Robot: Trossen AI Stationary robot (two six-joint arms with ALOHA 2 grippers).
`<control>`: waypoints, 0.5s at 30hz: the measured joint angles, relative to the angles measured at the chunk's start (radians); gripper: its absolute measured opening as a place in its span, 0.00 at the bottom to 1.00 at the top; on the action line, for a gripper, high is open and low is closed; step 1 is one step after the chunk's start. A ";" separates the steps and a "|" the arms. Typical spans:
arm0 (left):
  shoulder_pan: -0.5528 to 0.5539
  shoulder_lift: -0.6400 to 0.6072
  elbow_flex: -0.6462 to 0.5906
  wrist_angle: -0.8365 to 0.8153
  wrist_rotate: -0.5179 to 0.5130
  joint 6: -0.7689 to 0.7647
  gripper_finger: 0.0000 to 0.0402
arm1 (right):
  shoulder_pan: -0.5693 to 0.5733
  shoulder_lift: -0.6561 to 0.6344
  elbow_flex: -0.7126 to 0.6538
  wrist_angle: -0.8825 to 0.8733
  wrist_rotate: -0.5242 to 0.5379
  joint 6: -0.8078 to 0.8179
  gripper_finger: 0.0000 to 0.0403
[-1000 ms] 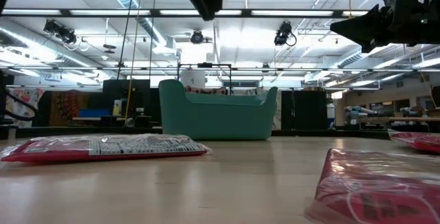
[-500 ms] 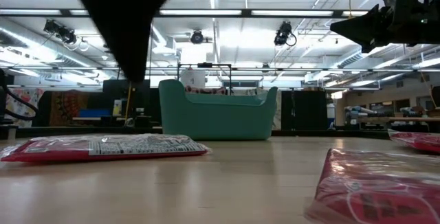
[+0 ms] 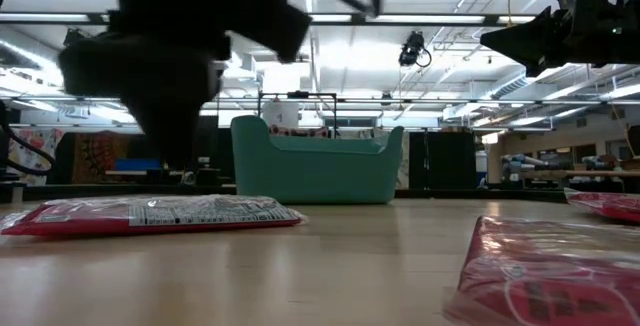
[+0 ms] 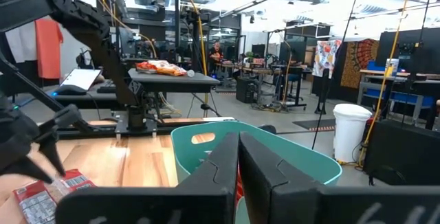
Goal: Sort popcorn bags into baskets
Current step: Put the red popcorn bag into the green bin
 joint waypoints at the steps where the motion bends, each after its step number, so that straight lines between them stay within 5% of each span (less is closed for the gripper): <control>1: 0.000 -0.018 -0.028 0.002 0.000 -0.001 0.22 | 0.000 0.000 0.000 0.000 0.000 0.000 0.05; 7: -0.004 -0.222 -0.240 0.096 -0.038 -0.096 0.18 | 0.000 0.000 0.000 0.000 0.000 0.000 0.05; 15: -0.001 -0.426 -0.506 0.486 -0.029 -0.194 0.17 | 0.000 0.000 0.000 0.000 0.000 0.000 0.05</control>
